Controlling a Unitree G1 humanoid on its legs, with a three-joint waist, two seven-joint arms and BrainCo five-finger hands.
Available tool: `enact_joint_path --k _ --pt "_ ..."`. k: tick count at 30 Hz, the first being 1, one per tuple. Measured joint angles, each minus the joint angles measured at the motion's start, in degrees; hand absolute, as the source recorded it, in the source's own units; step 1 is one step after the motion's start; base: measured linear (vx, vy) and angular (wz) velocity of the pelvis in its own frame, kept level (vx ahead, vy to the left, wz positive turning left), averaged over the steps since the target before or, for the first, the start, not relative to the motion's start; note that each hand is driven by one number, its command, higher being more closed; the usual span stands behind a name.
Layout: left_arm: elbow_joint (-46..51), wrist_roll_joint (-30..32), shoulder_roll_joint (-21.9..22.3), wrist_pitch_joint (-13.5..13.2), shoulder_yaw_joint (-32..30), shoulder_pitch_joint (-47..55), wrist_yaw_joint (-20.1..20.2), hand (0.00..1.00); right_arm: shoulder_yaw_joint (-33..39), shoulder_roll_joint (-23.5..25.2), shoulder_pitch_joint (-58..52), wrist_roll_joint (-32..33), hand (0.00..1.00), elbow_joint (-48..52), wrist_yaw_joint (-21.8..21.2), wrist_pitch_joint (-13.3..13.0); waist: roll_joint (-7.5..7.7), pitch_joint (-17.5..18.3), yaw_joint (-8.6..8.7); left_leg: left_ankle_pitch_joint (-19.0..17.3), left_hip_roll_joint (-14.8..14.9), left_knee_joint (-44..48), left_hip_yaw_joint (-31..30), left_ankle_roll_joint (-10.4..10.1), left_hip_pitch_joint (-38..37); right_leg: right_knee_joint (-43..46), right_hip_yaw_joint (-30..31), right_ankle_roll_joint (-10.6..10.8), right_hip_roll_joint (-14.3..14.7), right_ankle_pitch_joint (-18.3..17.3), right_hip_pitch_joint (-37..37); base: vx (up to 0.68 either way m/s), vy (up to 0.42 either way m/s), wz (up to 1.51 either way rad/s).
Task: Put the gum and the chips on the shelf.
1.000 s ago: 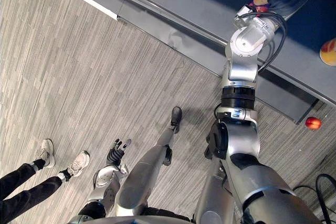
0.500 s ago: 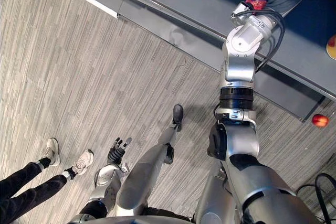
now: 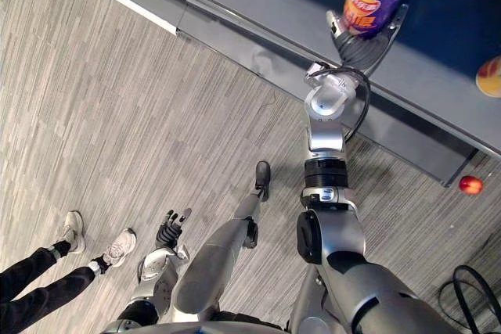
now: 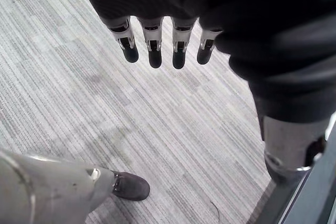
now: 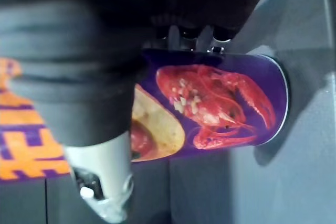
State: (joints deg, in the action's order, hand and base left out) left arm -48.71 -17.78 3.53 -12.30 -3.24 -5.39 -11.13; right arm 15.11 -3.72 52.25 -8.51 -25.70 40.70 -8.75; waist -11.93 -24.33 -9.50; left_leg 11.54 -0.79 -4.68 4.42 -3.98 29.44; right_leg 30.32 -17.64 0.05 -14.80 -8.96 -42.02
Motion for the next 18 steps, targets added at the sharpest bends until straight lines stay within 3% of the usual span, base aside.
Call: enact_joint_path --k 5,11,15,18 --pt "-1.1 0.0 0.0 0.0 0.0 0.0 -0.1 0.00 -0.5 2.0 -3.1 0.0 0.00 -0.9 -0.1 0.0 2.48 1.9 0.13 -0.1 0.6 0.0 -0.2 -0.1 -1.1 -1.1 -0.8 0.0 0.6 0.0 1.9 0.00 -0.038 0.01" --pt "-1.6 0.2 0.0 0.1 0.0 0.1 -0.1 0.00 -2.3 2.5 -5.4 0.1 0.00 -2.2 -0.8 -0.1 2.74 2.0 0.31 -0.3 1.0 -0.2 -0.2 -0.2 -3.1 -2.2 -1.3 0.3 1.1 0.2 4.4 -0.01 -0.030 -0.02" --pt "-2.8 0.6 0.1 0.4 -1.5 0.1 -0.1 0.00 -4.1 3.2 -8.0 0.7 0.00 -3.5 -1.8 -0.3 3.49 2.3 1.57 -0.4 1.4 -0.2 -0.3 -0.1 -4.8 -3.2 -2.2 0.3 1.4 0.2 7.0 0.01 -0.031 0.02" --pt "-4.3 1.6 0.1 0.7 -2.7 0.2 -0.1 0.00 -4.7 4.1 -12.9 2.2 0.00 -5.2 -2.7 -0.6 5.62 3.4 1.63 -1.3 1.9 0.1 -0.2 -0.5 -6.9 -4.4 -2.3 0.3 2.2 0.2 9.6 0.03 -0.034 -0.06"
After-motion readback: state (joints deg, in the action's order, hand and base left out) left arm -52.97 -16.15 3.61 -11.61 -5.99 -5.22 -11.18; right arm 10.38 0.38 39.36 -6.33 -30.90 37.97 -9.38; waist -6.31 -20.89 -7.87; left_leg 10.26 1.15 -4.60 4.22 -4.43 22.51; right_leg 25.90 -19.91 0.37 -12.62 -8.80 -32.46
